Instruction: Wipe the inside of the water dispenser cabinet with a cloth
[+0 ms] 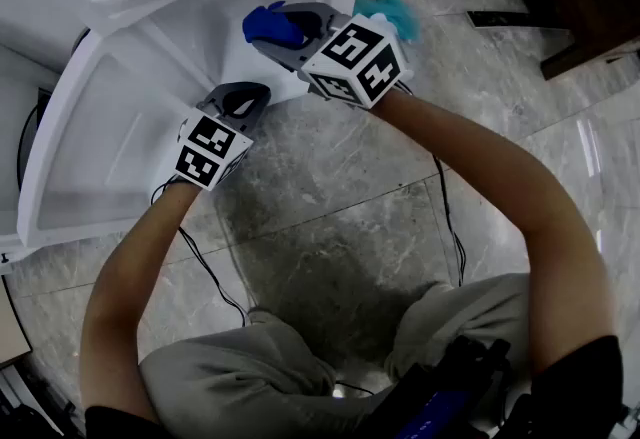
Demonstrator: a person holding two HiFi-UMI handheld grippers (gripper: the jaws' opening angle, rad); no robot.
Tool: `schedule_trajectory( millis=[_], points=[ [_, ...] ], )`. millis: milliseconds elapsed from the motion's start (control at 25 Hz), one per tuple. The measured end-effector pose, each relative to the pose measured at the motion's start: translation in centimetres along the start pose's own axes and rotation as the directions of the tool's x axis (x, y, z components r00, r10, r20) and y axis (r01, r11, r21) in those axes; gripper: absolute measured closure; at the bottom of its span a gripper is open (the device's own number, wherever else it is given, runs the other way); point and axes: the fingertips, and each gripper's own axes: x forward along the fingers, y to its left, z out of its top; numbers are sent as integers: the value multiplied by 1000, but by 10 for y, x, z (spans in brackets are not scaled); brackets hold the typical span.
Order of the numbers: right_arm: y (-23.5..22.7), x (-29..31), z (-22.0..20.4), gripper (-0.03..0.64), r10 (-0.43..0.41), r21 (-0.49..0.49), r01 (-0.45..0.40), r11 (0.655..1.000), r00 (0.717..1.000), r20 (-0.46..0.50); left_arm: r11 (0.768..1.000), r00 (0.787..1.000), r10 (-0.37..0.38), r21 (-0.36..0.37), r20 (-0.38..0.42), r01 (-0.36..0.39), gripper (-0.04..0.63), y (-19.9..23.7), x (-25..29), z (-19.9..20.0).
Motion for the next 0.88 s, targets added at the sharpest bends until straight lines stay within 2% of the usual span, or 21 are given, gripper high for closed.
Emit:
schedule_trajectory(
  millis=[120, 240, 360, 520, 680, 880],
  points=[
    [-9, 34, 30, 472, -26, -9, 27, 1000, 994, 108, 1000, 1000, -22, -9, -7, 22, 589, -4, -3, -12],
    [-17, 63, 62, 472, -66, 20, 63, 998, 970, 233, 999, 999, -39, -26, -3, 39, 589, -8, -10, -22],
    [-14, 89, 85, 472, -88, 14, 88, 996, 946, 311, 998, 999, -36, -55, -14, 36, 589, -3, -17, -36],
    [-30, 102, 100, 474, -158, 13, 165, 986, 916, 370, 997, 999, -28, -67, -30, 26, 589, 6, -33, -46],
    [-66, 112, 129, 474, -256, 59, 256, 965, 866, 430, 996, 998, -18, -86, -58, 13, 589, 11, -49, -62],
    [-80, 125, 133, 482, -295, 26, 316, 949, 852, 432, 996, 998, -16, -91, -54, 11, 589, 12, -53, -61]
  ],
)
